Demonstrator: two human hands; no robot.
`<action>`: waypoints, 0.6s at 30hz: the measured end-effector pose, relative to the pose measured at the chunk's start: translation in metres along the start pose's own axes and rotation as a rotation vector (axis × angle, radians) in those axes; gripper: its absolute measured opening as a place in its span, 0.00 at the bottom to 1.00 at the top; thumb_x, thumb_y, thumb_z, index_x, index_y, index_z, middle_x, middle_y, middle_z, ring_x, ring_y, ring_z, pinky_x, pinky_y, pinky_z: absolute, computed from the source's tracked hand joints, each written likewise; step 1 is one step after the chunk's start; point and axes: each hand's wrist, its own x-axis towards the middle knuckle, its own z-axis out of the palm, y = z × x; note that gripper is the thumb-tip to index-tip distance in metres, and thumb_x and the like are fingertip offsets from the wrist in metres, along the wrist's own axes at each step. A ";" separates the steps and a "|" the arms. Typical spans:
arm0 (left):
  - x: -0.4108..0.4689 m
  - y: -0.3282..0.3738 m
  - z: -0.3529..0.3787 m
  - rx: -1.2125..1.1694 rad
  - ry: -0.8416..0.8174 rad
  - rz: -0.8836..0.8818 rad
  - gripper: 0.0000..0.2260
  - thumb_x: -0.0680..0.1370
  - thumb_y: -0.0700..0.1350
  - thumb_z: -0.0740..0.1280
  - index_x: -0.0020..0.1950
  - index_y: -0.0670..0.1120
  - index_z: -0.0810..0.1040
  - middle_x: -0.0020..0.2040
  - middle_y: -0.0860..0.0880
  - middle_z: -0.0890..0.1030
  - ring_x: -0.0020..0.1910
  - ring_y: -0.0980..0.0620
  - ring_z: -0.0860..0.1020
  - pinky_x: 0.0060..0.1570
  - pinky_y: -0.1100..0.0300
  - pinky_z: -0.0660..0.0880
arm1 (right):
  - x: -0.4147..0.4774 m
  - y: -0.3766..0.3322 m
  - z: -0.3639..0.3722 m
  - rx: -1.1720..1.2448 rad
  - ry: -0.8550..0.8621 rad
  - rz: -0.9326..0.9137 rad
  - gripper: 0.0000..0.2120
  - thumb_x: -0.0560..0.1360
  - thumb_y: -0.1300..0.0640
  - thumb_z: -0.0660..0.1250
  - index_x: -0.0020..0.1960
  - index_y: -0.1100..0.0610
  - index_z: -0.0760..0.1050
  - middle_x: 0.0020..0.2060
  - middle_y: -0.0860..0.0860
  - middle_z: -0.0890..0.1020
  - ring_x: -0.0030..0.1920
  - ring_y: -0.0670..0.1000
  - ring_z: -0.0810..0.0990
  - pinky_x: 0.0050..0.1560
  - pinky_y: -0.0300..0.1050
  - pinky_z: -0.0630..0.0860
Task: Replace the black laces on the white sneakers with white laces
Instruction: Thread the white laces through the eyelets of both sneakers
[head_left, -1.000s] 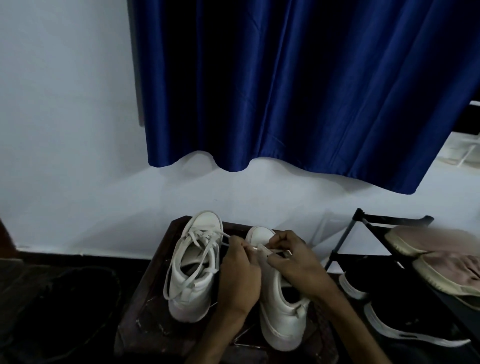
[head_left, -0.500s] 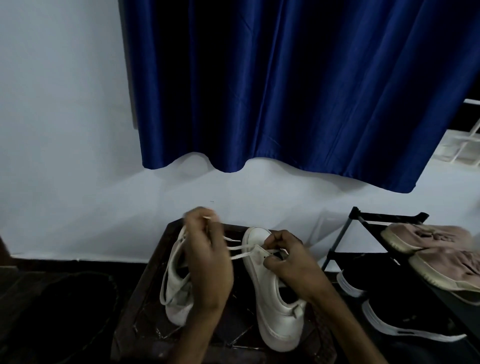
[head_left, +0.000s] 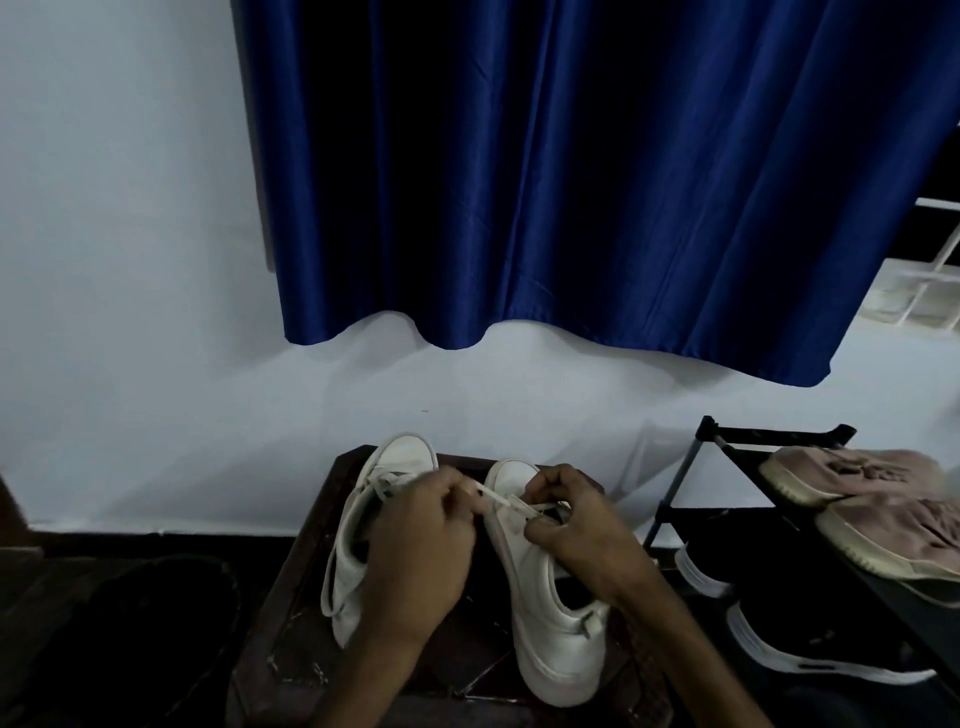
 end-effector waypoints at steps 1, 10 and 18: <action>0.001 -0.002 -0.006 -0.189 0.024 -0.060 0.11 0.79 0.41 0.63 0.39 0.49 0.80 0.38 0.57 0.80 0.40 0.61 0.77 0.41 0.69 0.68 | 0.000 0.000 0.001 0.000 -0.003 -0.004 0.12 0.68 0.61 0.72 0.48 0.50 0.75 0.45 0.44 0.81 0.46 0.39 0.80 0.47 0.35 0.75; 0.011 -0.003 -0.065 -1.558 0.265 -0.175 0.13 0.79 0.43 0.56 0.34 0.50 0.63 0.26 0.54 0.66 0.24 0.56 0.65 0.27 0.63 0.68 | 0.002 0.003 0.004 0.001 -0.013 -0.016 0.12 0.67 0.58 0.74 0.47 0.50 0.75 0.43 0.45 0.82 0.45 0.41 0.81 0.46 0.34 0.74; 0.001 0.017 -0.084 -1.551 0.147 -0.041 0.16 0.79 0.52 0.58 0.33 0.50 0.59 0.25 0.53 0.54 0.25 0.55 0.53 0.23 0.62 0.55 | 0.003 0.007 0.005 -0.044 0.012 -0.035 0.13 0.67 0.55 0.75 0.48 0.48 0.74 0.44 0.44 0.82 0.45 0.40 0.80 0.47 0.39 0.76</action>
